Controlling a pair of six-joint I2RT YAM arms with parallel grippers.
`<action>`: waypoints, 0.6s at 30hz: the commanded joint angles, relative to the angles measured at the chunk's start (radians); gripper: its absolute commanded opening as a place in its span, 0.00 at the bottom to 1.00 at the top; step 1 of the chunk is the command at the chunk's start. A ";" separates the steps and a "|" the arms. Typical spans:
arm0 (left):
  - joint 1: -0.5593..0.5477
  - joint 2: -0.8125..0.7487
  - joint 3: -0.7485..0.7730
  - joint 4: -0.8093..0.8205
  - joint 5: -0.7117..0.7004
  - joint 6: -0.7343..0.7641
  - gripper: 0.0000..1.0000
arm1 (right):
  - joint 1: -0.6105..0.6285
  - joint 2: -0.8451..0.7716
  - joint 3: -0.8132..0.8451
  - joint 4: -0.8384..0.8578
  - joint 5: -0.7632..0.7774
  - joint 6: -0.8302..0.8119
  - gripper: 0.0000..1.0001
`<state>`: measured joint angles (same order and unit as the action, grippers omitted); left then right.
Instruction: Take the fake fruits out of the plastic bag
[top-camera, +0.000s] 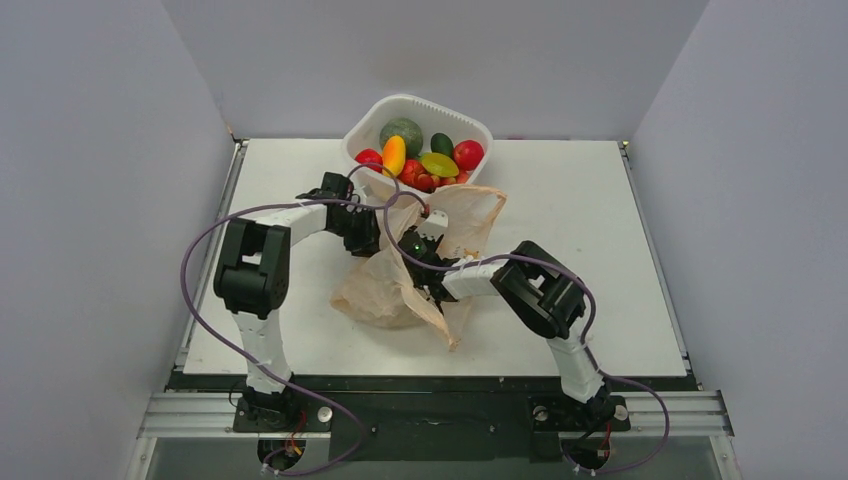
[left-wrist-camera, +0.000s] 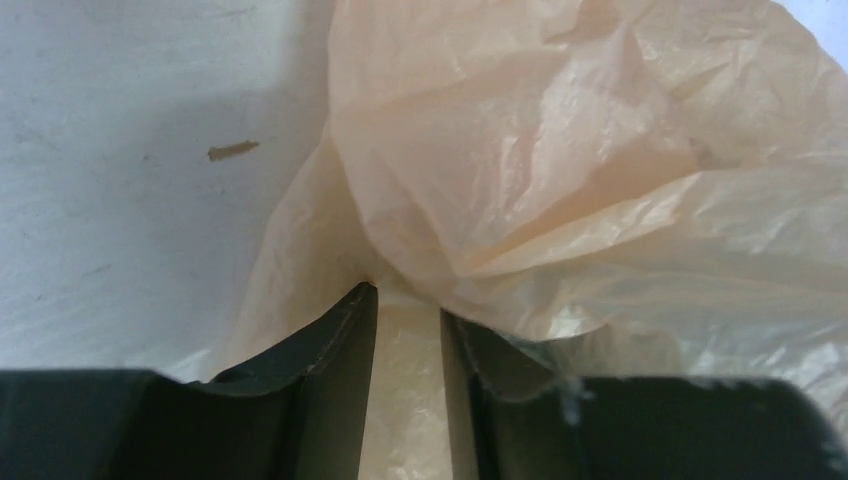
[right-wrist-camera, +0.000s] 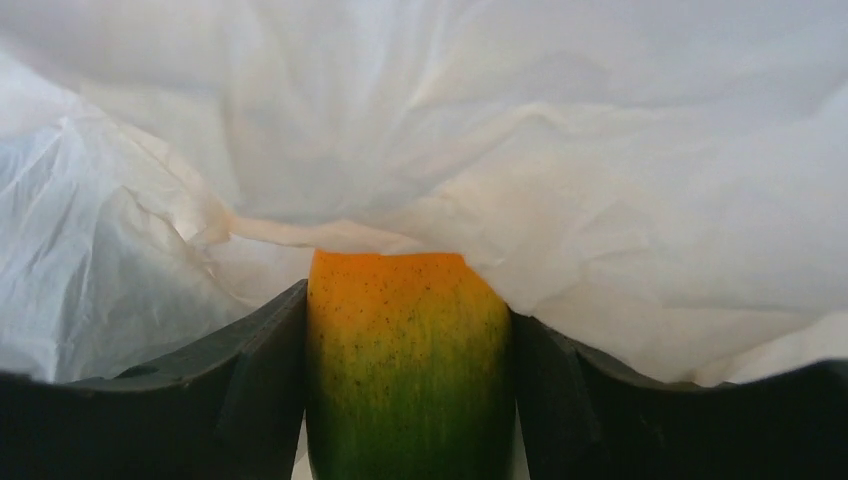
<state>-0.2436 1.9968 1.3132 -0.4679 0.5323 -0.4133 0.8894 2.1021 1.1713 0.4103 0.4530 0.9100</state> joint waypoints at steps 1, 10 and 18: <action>0.003 -0.109 0.026 -0.050 0.007 0.041 0.35 | 0.002 -0.031 -0.006 0.023 0.019 -0.057 0.45; 0.106 -0.430 -0.055 -0.238 -0.195 0.086 0.58 | -0.007 -0.245 -0.123 -0.064 -0.032 -0.127 0.01; 0.129 -0.852 -0.364 -0.225 -0.127 -0.002 0.65 | -0.051 -0.350 -0.094 -0.349 -0.160 -0.234 0.00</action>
<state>-0.1104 1.3083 1.0763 -0.6647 0.3641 -0.3672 0.8623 1.8206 1.0451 0.2436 0.3515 0.7597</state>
